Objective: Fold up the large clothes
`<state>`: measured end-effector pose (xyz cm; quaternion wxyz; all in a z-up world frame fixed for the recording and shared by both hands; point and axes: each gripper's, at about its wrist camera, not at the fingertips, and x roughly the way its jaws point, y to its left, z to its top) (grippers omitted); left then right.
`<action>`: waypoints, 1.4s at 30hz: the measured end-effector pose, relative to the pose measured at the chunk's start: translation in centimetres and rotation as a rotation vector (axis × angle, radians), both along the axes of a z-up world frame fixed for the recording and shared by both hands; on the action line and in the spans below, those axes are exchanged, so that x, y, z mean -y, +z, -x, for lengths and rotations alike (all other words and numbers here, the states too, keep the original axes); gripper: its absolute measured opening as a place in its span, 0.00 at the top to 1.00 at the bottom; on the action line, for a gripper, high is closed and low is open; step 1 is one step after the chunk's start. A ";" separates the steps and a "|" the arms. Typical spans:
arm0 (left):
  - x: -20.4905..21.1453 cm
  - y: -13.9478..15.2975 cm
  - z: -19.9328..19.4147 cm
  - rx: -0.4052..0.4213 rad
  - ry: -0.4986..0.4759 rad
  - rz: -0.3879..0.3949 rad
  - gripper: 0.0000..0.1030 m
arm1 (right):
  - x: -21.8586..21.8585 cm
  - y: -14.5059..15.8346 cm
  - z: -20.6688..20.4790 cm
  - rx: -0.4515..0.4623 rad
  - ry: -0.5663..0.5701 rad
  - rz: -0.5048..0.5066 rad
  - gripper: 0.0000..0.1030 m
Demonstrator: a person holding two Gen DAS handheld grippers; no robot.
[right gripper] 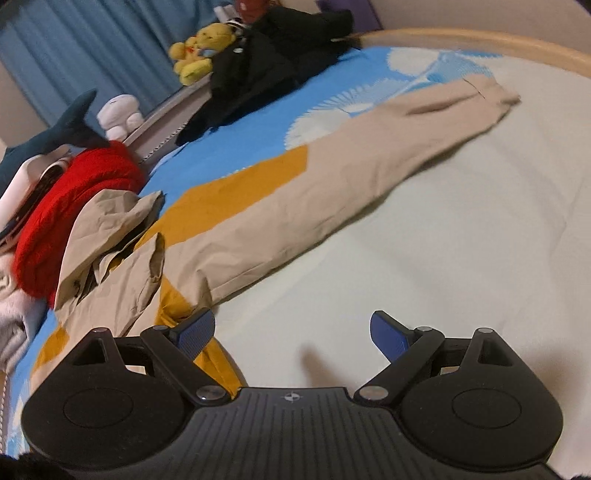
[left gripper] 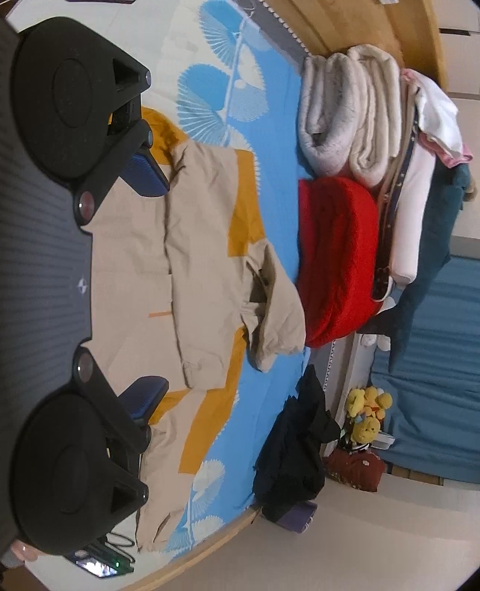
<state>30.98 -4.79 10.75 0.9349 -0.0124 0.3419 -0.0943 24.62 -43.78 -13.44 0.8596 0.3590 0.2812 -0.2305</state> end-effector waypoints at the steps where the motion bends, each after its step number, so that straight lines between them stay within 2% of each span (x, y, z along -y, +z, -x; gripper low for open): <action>1: 0.0 -0.2 -0.2 0.002 -0.003 -0.003 0.00 | 0.1 0.0 0.0 -0.002 -0.002 0.004 0.11; 7: 0.2 -0.8 -1.0 0.013 -0.010 -0.008 0.00 | 0.7 0.1 -0.6 -0.005 -0.009 0.027 0.11; 11: 0.0 -2.1 -2.4 -0.004 0.008 -0.020 0.00 | 3.0 -0.1 -1.1 0.005 -0.064 0.022 0.11; 13: -0.5 -3.8 -3.9 -0.058 0.022 -0.038 0.00 | 4.8 -0.3 -1.6 0.017 -0.103 0.018 0.11; 16: -2.9 -7.5 -6.5 -0.134 0.105 -0.054 0.00 | 8.3 -1.0 -2.5 0.024 -0.176 -0.026 0.11; 18: -4.9 -10.2 -8.5 -0.170 0.160 -0.074 0.00 | 10.9 -1.8 -3.0 0.014 -0.270 -0.057 0.10; 20: -7.0 -12.8 -10.7 -0.184 0.183 -0.094 0.00 | 13.1 -2.8 -4.0 0.008 -0.295 -0.101 0.10; 22: -9.5 -15.2 -12.8 -0.193 0.288 -0.116 0.00 | 14.8 -4.1 -5.0 -0.004 -0.326 -0.144 0.09; 24: -12.1 -17.5 -14.9 -0.202 0.383 -0.135 0.00 | 15.5 -4.5 -6.0 0.037 -0.362 -0.102 0.05; 26: -14.4 -19.6 -16.9 -0.223 0.453 -0.177 0.00 | 16.2 -4.4 -7.6 0.030 -0.359 -0.040 0.06; 27: -15.5 -20.3 -17.8 -0.244 0.489 -0.198 0.00 | 16.7 -4.4 -8.4 0.027 -0.364 -0.019 0.09; 28: -16.5 -20.9 -18.5 -0.262 0.515 -0.207 0.00 | 17.0 -4.3 -9.0 0.023 -0.390 0.001 0.33; 29: -17.5 -21.3 -18.9 -0.271 0.534 -0.210 0.00 | 17.5 -4.1 -9.6 0.021 -0.407 0.006 0.92; 30: -18.4 -21.5 -19.2 -0.280 0.555 -0.211 0.00 | 17.8 -3.5 -10.5 0.007 -0.398 0.019 0.98; 31: -19.0 -21.5 -19.3 -0.283 0.568 -0.210 0.00 | 17.9 -2.6 -11.2 0.004 -0.391 0.043 0.98; 33: -19.9 -20.9 -19.7 -0.266 0.566 -0.210 0.00 | 16.2 1.3 -13.6 0.008 -0.350 0.227 0.99; 35: -20.4 -20.1 -20.0 -0.240 0.566 -0.199 0.00 | 13.1 5.7 -16.7 0.017 -0.262 0.425 0.99; 37: -20.9 -19.3 -20.0 -0.216 0.579 -0.187 0.00 | 8.0 10.3 -19.9 0.077 -0.151 0.612 0.99; 39: -21.3 -18.8 -19.7 -0.196 0.597 -0.189 0.00 | 0.8 13.8 -22.6 0.182 -0.001 0.776 0.99; 41: -21.7 -18.3 -19.6 -0.181 0.616 -0.203 0.00 | -7.4 15.1 -24.5 0.296 0.171 0.924 0.98; 42: -21.7 -17.9 -19.3 -0.173 0.622 -0.210 0.00 | -12.3 15.0 -25.1 0.348 0.298 0.995 0.96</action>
